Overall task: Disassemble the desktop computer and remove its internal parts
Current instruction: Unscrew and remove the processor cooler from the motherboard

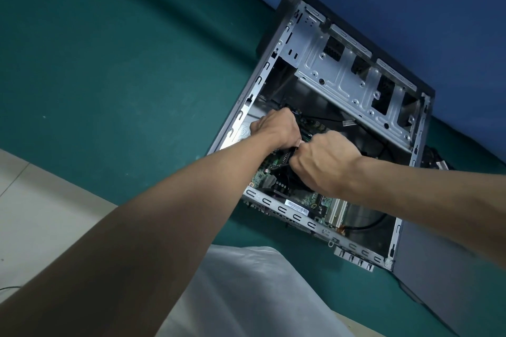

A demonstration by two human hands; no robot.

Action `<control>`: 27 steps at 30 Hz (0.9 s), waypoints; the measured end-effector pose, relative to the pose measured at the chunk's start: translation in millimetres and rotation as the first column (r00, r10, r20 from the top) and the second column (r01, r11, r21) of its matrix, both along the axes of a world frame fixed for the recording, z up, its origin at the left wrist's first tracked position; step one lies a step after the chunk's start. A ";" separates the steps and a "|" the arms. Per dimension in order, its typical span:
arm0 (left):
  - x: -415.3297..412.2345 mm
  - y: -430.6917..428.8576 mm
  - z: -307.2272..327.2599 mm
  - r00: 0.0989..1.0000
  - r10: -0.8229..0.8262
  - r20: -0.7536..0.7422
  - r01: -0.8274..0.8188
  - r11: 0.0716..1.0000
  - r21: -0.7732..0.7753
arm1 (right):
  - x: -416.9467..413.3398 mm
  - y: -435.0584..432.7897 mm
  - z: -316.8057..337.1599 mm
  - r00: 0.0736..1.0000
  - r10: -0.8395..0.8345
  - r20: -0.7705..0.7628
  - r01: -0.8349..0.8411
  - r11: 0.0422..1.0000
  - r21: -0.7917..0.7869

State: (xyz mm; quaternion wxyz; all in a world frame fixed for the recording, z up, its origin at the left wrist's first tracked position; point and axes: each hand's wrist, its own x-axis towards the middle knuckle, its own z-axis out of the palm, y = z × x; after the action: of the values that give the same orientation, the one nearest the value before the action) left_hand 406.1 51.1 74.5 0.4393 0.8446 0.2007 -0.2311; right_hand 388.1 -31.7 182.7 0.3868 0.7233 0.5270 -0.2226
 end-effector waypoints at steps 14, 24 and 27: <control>3.4 -2.0 -8.2 1.000 0.004 0.005 -0.004 1.000 -0.019 | 10.2 1.6 -10.0 0.171 -0.960 -0.220 0.956 0.216 -0.199; 2.3 2.4 2.6 1.000 -0.005 -0.026 0.004 1.000 -0.020 | 8.8 17.6 -1.2 0.899 -0.415 -0.142 0.433 0.892 0.130; 1.8 0.0 -0.8 1.000 0.000 0.010 0.001 1.000 -0.021 | 23.8 5.8 -5.6 0.098 -0.934 -0.343 0.991 0.125 -0.057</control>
State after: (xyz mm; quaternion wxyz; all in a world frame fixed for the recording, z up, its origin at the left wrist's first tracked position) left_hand 407.9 51.1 73.7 0.4490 0.8411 0.1959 -0.2292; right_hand 412.0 -25.9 177.1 -0.0085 0.8798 -0.0073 -0.4752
